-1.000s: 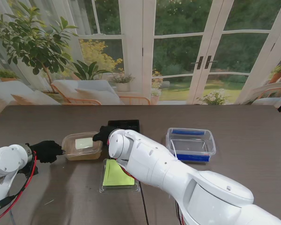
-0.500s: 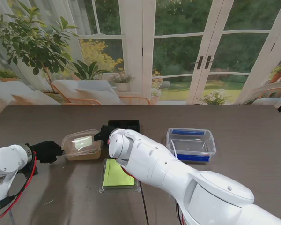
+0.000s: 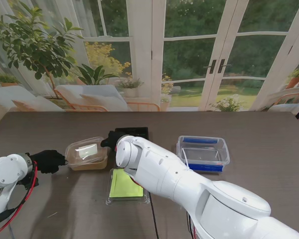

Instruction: Pair container bodies with their lids

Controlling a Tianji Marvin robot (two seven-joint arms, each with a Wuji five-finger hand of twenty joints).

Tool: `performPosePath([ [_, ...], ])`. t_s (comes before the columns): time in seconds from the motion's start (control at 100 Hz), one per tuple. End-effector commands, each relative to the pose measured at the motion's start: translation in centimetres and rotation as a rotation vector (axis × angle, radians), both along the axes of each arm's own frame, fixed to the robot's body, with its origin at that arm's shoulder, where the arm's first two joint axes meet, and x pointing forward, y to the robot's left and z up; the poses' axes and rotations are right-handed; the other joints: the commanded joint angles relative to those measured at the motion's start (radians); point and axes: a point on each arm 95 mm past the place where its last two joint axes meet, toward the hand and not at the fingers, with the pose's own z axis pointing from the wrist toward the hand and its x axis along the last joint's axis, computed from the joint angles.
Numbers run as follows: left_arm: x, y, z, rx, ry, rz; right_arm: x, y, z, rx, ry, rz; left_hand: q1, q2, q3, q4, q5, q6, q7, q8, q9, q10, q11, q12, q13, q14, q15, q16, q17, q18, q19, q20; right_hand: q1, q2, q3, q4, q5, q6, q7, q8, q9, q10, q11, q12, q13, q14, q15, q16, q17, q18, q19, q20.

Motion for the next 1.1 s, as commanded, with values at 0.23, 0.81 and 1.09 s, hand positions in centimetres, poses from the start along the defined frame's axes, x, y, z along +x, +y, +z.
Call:
performPosePath([
  [0.23, -0.2, 0.1, 0.0, 0.008, 0.013, -0.022, -0.4, 0.6, 0.9, 0.023, -0.058, 0.008, -0.025, 0.044, 0.0, 0.032, 0.008, -0.041, 0.014, 0.008, -0.007, 0.018, 0.005, -0.004, -0.003, -0.003, -0.002, 0.008, -0.018, 0.01, -0.003, 0.01, -0.049, -0.021, -0.01, -0.019, 0.016, -0.041, 0.004, -0.002, 0.098, 0.082, 0.026, -0.013, 0.007, -0.096, 0.076, -0.002, 0.602, 0.003, 0.197, -0.024],
  [0.81, -0.3, 0.2, 0.1, 0.021, 0.013, -0.031, -1.9, 1.4, 0.1, 0.069, -0.022, 0.113, -0.026, 0.045, 0.002, 0.032, 0.006, -0.045, 0.013, 0.008, -0.009, 0.015, 0.005, -0.004, -0.003, -0.006, -0.002, 0.007, -0.018, 0.006, -0.002, 0.006, -0.049, -0.019, -0.009, -0.022, 0.153, -0.116, -0.086, -0.037, 0.098, 0.083, 0.034, -0.011, 0.007, -0.098, 0.076, 0.005, 0.602, 0.0, 0.197, -0.019],
  [1.09, -0.3, 0.2, 0.0, 0.022, 0.01, -0.035, -2.3, 0.8, -0.3, 0.046, -0.009, 0.122, -0.027, 0.045, 0.002, 0.032, 0.005, -0.044, 0.013, 0.008, -0.011, 0.016, 0.003, -0.005, -0.005, -0.005, -0.003, 0.007, -0.019, 0.005, -0.002, 0.005, -0.048, -0.015, -0.015, -0.021, 0.159, -0.116, -0.097, -0.038, 0.098, 0.083, 0.034, -0.011, 0.007, -0.099, 0.076, 0.005, 0.602, 0.0, 0.197, -0.019],
])
